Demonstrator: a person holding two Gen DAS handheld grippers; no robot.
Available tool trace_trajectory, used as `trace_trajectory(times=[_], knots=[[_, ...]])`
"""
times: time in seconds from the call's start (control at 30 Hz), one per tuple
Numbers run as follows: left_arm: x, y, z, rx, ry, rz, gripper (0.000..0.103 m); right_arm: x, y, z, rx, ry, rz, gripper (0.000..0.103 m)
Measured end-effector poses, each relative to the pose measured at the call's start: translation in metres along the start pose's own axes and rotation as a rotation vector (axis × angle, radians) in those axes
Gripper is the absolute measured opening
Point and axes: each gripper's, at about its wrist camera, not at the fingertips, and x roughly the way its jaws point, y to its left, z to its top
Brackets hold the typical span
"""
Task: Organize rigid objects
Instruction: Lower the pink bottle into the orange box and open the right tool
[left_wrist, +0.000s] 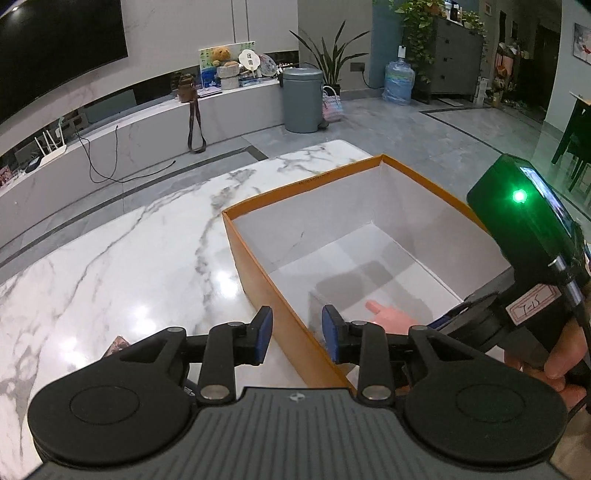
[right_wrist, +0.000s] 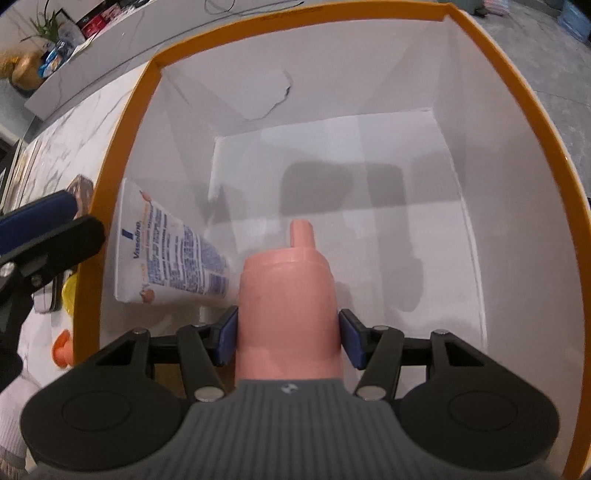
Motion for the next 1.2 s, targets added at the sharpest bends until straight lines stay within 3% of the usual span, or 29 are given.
trace_trajectory(times=[0.3, 0.5, 0.7, 0.97, 1.2], knots=[[0.002, 0.002, -0.006, -0.004, 0.012, -0.003, 0.038, -0.003, 0.004, 0.002, -0.029, -0.010, -0.023, 0.058], [0.001, 0.003, -0.007, -0.017, 0.014, -0.006, 0.039, -0.008, 0.007, -0.004, -0.052, -0.034, -0.038, 0.065], [-0.001, 0.001, -0.009, -0.008, 0.015, -0.006, 0.039, -0.013, 0.008, -0.007, -0.064, -0.055, -0.039, 0.051], [-0.008, 0.001, -0.008, 0.005, 0.011, -0.007, 0.039, -0.013, 0.014, -0.008, -0.066, -0.051, -0.041, 0.051], [-0.027, 0.005, -0.010, 0.002, -0.012, 0.006, 0.039, -0.038, 0.025, -0.012, -0.106, -0.117, -0.057, 0.052]])
